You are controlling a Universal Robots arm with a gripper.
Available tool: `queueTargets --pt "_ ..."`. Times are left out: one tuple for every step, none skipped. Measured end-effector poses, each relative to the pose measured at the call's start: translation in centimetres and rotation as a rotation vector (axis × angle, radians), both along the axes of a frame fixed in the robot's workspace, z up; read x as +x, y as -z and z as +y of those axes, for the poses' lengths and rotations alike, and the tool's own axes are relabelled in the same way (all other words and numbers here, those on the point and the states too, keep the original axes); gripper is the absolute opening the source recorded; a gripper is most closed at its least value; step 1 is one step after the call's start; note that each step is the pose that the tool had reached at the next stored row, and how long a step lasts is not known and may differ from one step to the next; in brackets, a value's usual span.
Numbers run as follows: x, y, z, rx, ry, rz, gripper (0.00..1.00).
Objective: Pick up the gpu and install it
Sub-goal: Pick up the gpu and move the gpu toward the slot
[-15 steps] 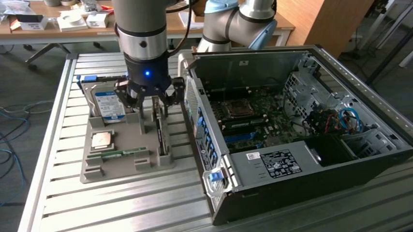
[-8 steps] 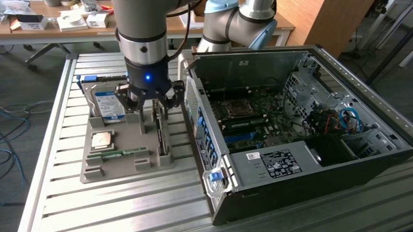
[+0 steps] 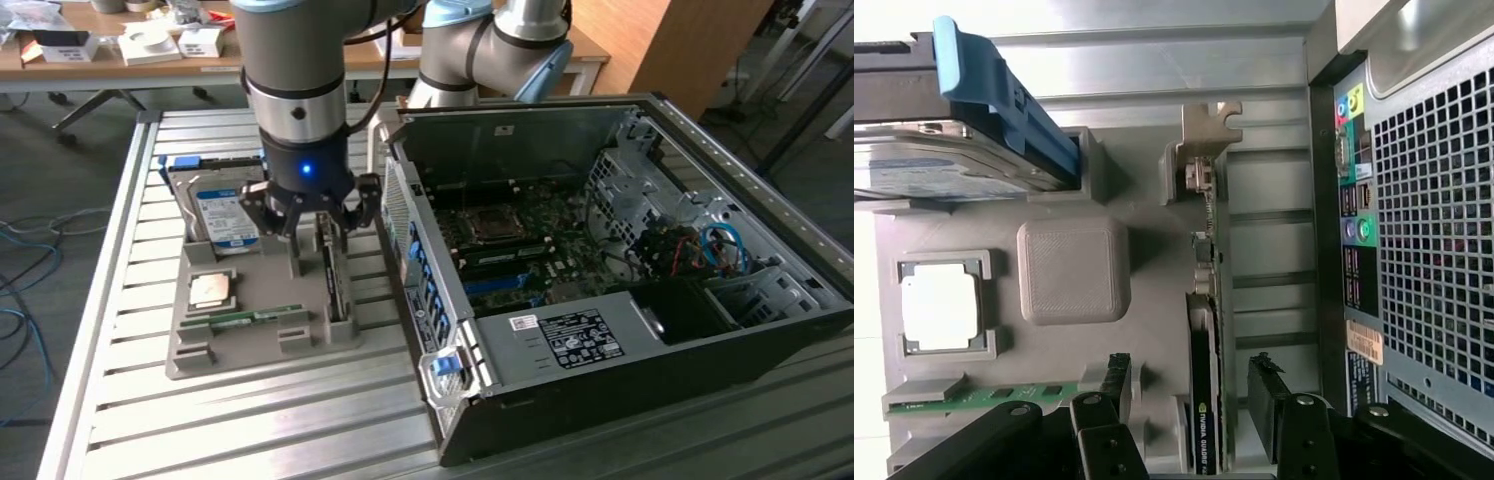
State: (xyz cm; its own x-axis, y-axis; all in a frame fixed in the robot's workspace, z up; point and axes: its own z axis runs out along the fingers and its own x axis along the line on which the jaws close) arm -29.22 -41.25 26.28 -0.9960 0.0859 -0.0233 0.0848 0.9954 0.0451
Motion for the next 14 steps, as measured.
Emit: queueTargets --pt "0.0 0.06 0.0 -0.0001 0.0 0.0 0.59" --pt "0.0 0.11 0.0 0.0 0.0 0.0 0.59" --pt "0.0 0.14 0.0 -0.0002 0.0 0.0001 0.59" --pt "-0.01 0.14 0.0 -0.0003 0.0 0.0003 0.59" --pt "0.0 0.14 0.0 -0.0003 0.0 0.0003 0.59" --pt "0.0 0.16 0.0 0.0 0.0 0.0001 0.59" --pt "0.04 0.17 0.0 0.0001 0.0 -0.0002 0.59" --pt "0.1 0.18 0.0 0.0002 0.0 -0.0003 0.59" --pt "0.12 0.17 0.0 0.0001 0.0 -0.0001 0.59" --pt "0.12 0.17 0.0 0.0 0.0 0.0 0.59" --pt "0.12 0.17 -0.01 0.0 0.0 0.0 0.59" --pt "0.13 0.19 -0.03 0.0 0.0 0.0 0.59" --pt "0.14 0.2 -0.08 0.0 0.0 -0.0001 0.59" --pt "0.14 0.21 -0.15 0.0 0.0 0.0001 0.59"
